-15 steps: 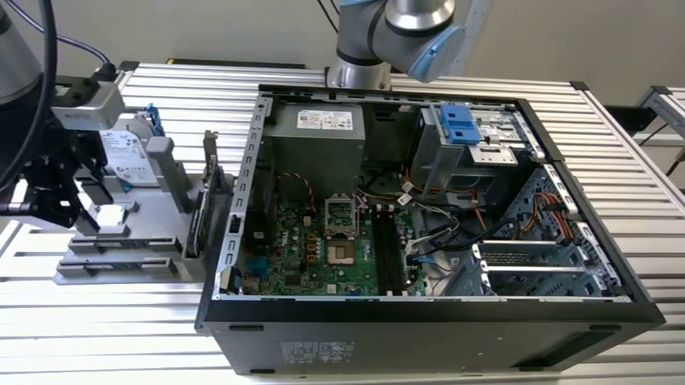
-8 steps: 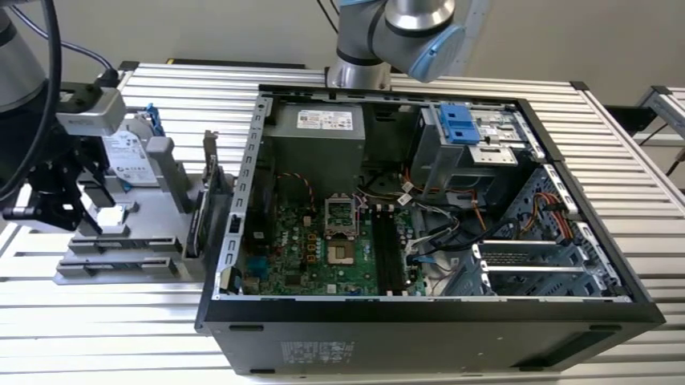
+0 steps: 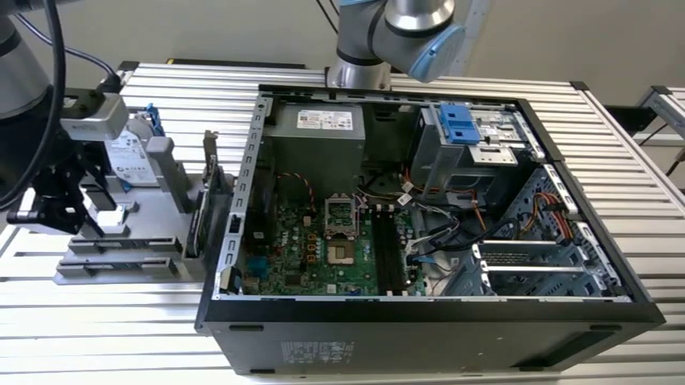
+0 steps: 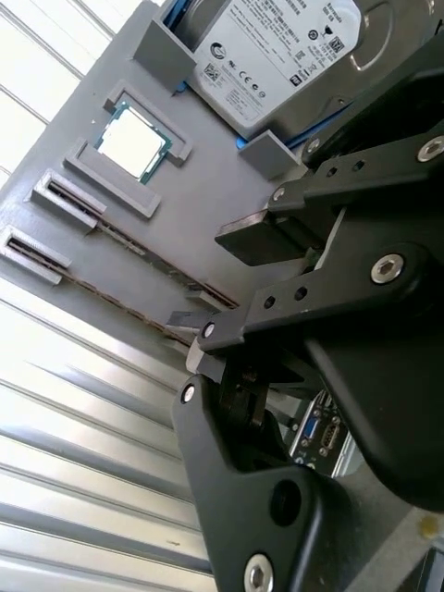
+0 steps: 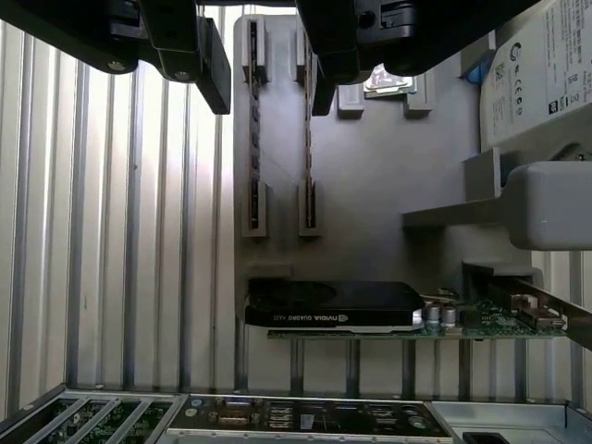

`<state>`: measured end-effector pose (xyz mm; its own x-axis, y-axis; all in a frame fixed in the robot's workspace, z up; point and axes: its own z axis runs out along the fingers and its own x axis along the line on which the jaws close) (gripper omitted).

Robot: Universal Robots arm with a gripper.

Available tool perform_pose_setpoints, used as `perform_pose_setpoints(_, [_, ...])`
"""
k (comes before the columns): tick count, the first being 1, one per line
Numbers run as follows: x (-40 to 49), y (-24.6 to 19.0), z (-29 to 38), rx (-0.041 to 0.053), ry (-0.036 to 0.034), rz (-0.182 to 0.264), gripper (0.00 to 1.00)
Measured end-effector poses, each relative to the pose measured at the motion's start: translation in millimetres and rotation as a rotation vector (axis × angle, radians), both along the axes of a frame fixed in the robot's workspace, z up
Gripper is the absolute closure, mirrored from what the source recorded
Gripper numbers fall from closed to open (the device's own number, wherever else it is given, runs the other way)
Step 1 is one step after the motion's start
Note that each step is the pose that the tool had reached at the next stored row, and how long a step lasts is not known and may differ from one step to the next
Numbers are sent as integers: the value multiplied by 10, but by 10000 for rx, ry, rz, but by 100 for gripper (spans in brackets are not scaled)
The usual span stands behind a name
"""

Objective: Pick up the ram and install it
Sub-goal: 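Pick up the ram and move it above insertion slot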

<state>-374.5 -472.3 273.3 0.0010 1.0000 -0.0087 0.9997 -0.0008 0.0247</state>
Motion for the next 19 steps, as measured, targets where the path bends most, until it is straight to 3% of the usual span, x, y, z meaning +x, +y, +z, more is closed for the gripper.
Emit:
perform_pose_setpoints(9, [-2, -19, -83, -1, 35, 0, 0])
perform_pose_setpoints(16, [-1, -128, -119, -1, 58, 0, 0])
perform_pose_setpoints(19, [-2, -148, -129, -1, 58, -1, 0])
